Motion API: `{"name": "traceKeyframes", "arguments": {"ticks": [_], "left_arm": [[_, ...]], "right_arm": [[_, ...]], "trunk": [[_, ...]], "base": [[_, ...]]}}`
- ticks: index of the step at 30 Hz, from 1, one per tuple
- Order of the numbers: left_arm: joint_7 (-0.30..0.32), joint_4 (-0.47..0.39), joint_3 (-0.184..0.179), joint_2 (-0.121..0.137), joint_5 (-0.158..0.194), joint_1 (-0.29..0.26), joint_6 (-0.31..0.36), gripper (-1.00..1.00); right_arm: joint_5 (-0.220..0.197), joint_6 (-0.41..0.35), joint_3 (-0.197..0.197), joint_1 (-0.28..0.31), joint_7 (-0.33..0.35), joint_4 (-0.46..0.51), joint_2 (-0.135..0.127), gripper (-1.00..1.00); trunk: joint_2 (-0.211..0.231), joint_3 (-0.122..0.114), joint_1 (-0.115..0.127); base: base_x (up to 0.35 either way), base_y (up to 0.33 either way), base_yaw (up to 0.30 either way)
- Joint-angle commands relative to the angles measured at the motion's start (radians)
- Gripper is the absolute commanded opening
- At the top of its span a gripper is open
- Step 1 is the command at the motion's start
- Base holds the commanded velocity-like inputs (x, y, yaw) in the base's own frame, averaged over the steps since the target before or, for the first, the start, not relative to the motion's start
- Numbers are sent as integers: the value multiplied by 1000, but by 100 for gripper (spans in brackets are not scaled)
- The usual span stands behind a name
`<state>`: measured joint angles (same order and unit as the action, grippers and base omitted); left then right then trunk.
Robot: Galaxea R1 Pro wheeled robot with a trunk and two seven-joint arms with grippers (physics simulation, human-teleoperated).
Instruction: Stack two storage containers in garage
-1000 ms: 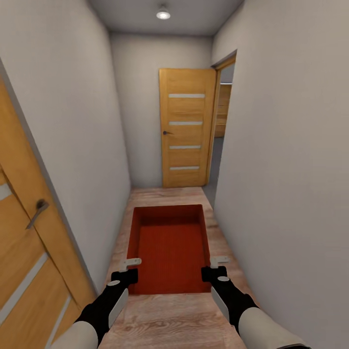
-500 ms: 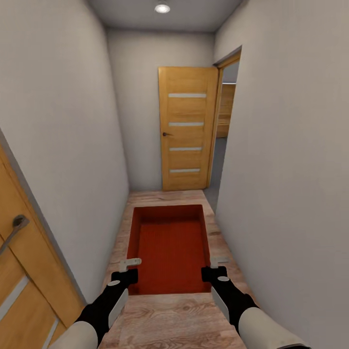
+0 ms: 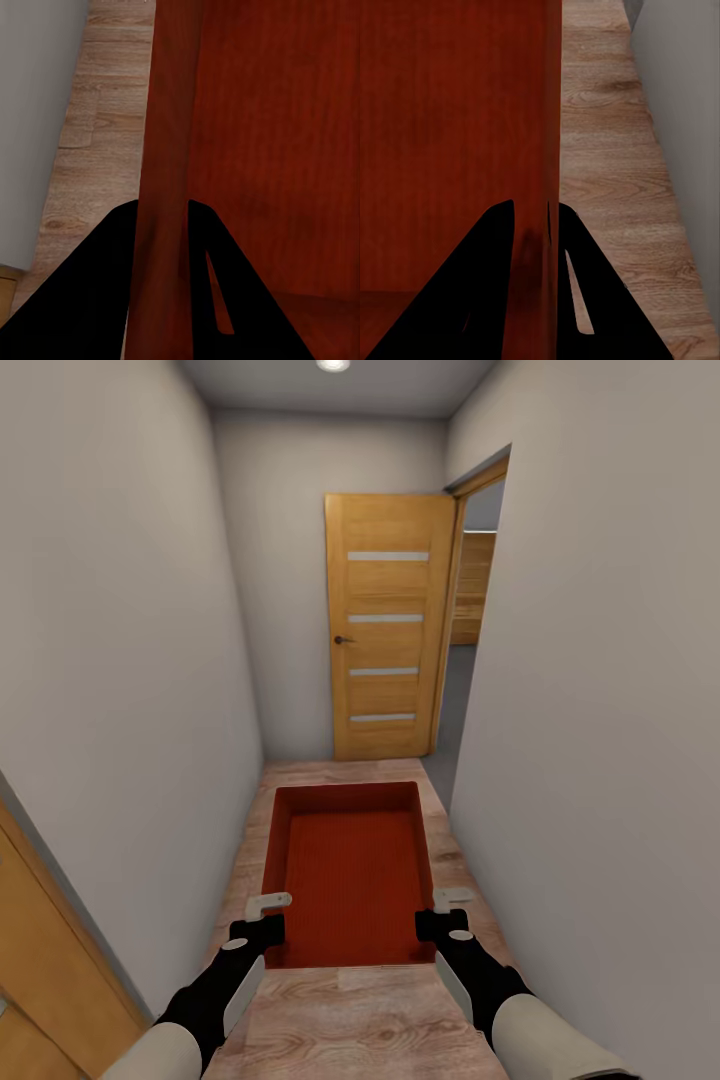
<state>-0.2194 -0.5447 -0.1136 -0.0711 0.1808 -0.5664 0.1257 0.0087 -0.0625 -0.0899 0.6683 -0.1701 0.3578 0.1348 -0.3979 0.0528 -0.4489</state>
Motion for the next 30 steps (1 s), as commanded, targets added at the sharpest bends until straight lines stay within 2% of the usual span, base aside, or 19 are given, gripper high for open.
{"name": "traceKeyframes", "arguments": {"ticks": [1,30], "left_arm": [[-18,-5,22,1,23,-1,-80,-100],[-18,-4,22,1,23,-1,-80,-100]], "right_arm": [[-27,-6,6,0,-6,1,0,-100],[-27,-4,6,0,-6,1,0,-100]], "trunk": [[-2,2,-1],[-2,2,-1]], "base": [[323,0,0],[323,0,0]]}}
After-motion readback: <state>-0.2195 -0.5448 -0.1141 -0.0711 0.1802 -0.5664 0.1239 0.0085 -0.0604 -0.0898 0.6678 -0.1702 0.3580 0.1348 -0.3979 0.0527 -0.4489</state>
